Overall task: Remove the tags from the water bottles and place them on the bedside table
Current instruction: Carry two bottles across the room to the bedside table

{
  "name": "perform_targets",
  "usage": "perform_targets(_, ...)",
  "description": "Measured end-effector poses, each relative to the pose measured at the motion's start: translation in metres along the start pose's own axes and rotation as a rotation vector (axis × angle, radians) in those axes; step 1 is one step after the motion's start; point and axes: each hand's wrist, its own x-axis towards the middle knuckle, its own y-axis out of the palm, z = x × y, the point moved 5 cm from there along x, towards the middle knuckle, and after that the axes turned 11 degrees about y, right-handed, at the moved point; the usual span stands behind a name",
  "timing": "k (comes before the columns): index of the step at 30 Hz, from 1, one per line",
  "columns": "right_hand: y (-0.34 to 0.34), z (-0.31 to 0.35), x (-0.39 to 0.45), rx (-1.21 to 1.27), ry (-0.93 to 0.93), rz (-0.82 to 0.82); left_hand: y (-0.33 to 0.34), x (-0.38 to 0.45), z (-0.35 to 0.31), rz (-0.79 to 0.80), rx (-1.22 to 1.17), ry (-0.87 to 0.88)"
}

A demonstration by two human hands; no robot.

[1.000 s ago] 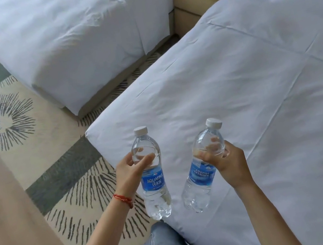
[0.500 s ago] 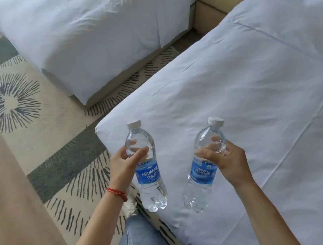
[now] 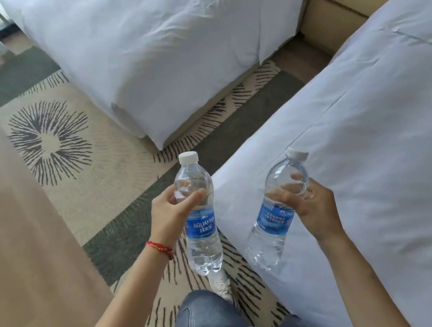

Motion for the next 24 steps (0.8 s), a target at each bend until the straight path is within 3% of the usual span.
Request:
perform_targets(10, 0.114, 0.060, 0.060, -0.113, -0.035, 0.111, -0.082, 0.087, -0.001, -0.123, -0.074, -0.012)
perform_targets(24, 0.227, 0.172, 0.221, -0.047, -0.034, 0.131, -0.107, 0.310, -0.044, -0.047, -0.041, 0.016)
